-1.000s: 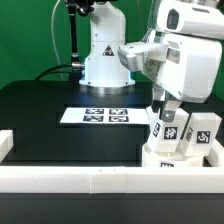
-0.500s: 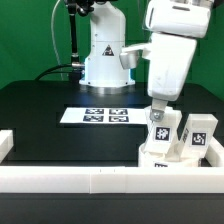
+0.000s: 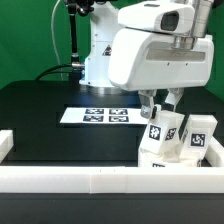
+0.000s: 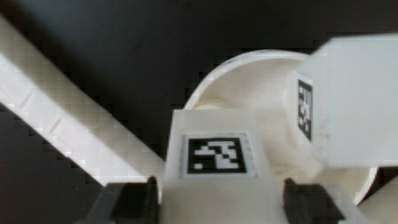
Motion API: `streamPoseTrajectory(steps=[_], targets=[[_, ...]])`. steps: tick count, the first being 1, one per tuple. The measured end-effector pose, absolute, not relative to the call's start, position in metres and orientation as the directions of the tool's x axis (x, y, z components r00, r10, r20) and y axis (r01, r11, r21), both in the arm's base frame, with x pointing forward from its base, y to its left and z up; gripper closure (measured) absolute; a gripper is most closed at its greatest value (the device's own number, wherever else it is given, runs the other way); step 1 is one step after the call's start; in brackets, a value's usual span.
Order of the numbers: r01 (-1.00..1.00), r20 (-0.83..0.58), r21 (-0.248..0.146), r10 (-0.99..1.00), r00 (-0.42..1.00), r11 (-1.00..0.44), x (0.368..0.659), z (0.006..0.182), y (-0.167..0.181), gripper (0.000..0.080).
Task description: Assemble stool
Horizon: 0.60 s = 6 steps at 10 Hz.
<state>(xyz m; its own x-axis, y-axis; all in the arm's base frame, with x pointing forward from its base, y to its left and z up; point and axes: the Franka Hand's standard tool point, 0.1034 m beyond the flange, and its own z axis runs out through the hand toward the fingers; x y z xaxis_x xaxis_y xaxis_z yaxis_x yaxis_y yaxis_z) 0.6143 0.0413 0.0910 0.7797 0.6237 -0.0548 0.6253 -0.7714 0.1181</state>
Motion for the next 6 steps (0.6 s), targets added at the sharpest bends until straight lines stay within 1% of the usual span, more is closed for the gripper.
streamPoseTrajectory(steps=[2, 4, 6], targets=[[0.495, -0.035, 0.123, 0.495, 0.868, -0.860, 0.6143, 0.0909, 0.0419, 0.0465], [0.383, -0.019, 0.124, 0.384, 0.923, -0.915, 0.6142, 0.0908, 0.0424, 0.0465], [0.168, 0.009, 0.106, 0.170, 0.985, -0.980, 0.6138, 0.0903, 0.0435, 0.0465]])
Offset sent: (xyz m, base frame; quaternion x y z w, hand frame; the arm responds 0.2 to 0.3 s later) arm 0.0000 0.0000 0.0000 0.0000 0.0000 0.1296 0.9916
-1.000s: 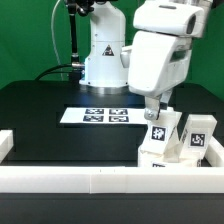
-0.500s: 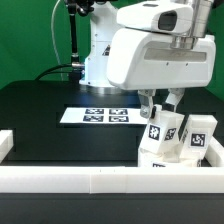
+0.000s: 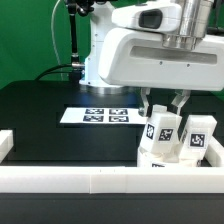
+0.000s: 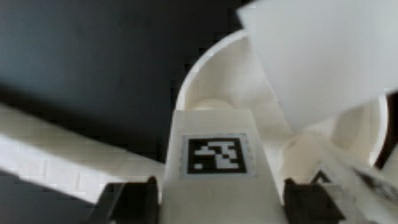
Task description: Assemble stool
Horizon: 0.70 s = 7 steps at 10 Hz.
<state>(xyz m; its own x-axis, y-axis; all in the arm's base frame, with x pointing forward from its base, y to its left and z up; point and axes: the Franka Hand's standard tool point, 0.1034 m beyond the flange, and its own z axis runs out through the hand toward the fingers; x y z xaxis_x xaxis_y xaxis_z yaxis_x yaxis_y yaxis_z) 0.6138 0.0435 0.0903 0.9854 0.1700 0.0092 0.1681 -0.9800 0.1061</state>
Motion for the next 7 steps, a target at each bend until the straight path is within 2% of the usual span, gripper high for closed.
streamPoseTrajectory(steps=[2, 4, 7], targets=[[-0.075, 0.030, 0.075, -0.073, 0.997, -0.994, 0.613, 0.090, 0.048, 0.0465], [-0.328, 0.028, 0.010, -0.327, 0.944, -0.945, 0.613, 0.090, 0.053, 0.0465], [-0.501, 0.028, -0.002, -0.501, 0.865, -0.865, 0.613, 0.089, 0.056, 0.0465]])
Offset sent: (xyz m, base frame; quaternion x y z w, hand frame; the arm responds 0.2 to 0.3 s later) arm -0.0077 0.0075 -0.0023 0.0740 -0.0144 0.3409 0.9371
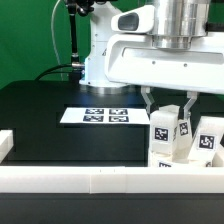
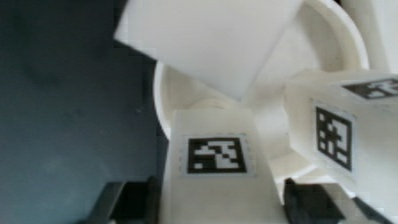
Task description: Assemble stool
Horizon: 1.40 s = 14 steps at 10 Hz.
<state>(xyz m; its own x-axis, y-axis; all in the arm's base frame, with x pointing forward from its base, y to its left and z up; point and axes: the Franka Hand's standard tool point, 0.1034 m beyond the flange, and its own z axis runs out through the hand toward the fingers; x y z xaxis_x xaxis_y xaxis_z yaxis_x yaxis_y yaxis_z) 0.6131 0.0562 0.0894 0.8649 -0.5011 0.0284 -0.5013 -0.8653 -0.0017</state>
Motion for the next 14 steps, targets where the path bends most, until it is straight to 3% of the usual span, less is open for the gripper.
streamPoseTrajectory(steps=[3, 7, 9, 12, 14], targets=[[-0.624, 0.024, -0.012, -0.624, 0.781, -0.781, 0.613, 0.089, 0.058, 0.0465], [-0.907, -0.016, -0.130, -0.913, 0.407, -0.402, 0.618, 0.087, 0.058, 0.0465], [-0.965, -0.060, -0.165, -0.975, 0.216, -0.204, 0.620, 0.087, 0.061, 0.0465], [-0.988, -0.133, -0.151, -0.991, -0.010, 0.031, 0.621, 0.088, 0.069, 0.0465], [-0.985, -0.166, -0.085, -0.977, -0.136, 0.152, 0.620, 0.088, 0.069, 0.0465]])
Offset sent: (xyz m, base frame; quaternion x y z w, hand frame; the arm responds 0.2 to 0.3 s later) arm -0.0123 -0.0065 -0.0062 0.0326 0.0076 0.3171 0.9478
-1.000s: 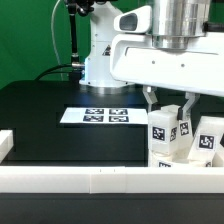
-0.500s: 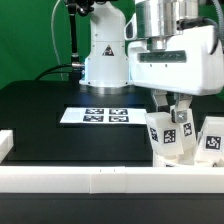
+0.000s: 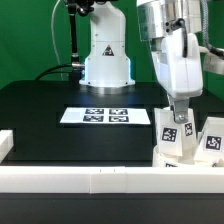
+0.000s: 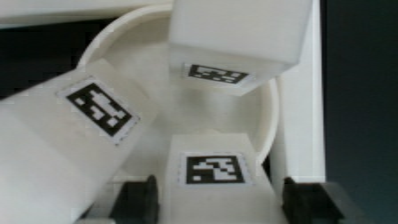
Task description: Assemble stool
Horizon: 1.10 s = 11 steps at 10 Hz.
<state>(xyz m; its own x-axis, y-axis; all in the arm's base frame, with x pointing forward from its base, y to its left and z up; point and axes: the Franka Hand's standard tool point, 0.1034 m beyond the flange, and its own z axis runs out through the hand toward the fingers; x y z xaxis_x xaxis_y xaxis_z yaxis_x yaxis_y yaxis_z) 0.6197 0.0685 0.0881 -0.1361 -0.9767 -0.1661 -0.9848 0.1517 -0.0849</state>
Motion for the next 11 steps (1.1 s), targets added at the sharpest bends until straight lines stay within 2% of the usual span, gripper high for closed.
streamPoseTrajectory(steps=[2, 3, 4, 5, 8, 10, 11], targets=[[-0.986, -0.165, -0.089, -0.978, -0.126, 0.142, 0.621, 0.089, 0.068, 0.0465], [-0.989, -0.167, -0.102, -0.982, -0.091, 0.109, 0.623, 0.097, 0.066, 0.0273], [-0.988, -0.171, -0.115, -0.982, -0.082, 0.103, 0.625, 0.107, 0.066, 0.0187], [-0.989, -0.171, -0.127, -0.984, -0.054, 0.077, 0.626, 0.112, 0.067, 0.0161], [-0.991, -0.161, -0.127, -0.987, -0.013, 0.033, 0.625, 0.108, 0.068, 0.0152], [-0.938, -0.079, -0.133, -0.940, 0.331, -0.319, 0.625, 0.105, 0.070, 0.0151], [-0.889, -0.056, -0.145, -0.893, 0.446, -0.435, 0.628, 0.108, 0.071, 0.0151]])
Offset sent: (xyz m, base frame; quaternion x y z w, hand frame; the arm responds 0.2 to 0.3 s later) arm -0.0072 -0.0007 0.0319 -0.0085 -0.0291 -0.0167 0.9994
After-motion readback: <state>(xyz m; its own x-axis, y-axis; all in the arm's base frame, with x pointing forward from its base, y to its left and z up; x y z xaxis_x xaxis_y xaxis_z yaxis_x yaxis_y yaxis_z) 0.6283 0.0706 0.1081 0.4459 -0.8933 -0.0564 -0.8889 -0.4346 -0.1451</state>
